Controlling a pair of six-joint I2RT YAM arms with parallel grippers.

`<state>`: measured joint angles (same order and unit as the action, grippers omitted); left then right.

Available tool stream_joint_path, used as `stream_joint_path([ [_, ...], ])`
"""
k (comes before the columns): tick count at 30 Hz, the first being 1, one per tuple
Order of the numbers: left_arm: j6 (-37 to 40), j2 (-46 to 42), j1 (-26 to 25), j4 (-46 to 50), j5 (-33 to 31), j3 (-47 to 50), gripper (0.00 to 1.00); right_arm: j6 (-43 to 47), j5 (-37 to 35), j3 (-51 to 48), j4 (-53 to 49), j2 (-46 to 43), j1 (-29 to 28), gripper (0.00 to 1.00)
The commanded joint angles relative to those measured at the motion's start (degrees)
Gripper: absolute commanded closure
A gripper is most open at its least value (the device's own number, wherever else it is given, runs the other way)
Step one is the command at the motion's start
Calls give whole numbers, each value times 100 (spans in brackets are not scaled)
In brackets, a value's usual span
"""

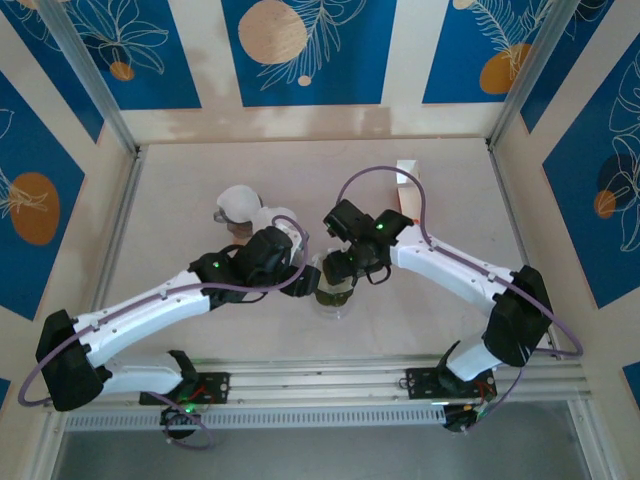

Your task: Place the coffee filter in the dripper

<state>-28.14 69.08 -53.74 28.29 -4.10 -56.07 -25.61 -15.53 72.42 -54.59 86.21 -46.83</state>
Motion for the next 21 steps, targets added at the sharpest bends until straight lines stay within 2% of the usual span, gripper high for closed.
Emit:
stream_joint_path([
  [1,-34,-61,39,-88,85,43,27,34,-28,-122,39,97,-45,31],
  [12,-77,-126,43,-105,94,78,27,-32,-157,-324,172,195,-120,31],
  [17,-86,-383,46,-278,4,167,15,-75,-183,-386,218,201,-149,31],
  [21,-55,-465,56,-399,-15,154,11,-94,-226,-396,228,236,-173,31],
])
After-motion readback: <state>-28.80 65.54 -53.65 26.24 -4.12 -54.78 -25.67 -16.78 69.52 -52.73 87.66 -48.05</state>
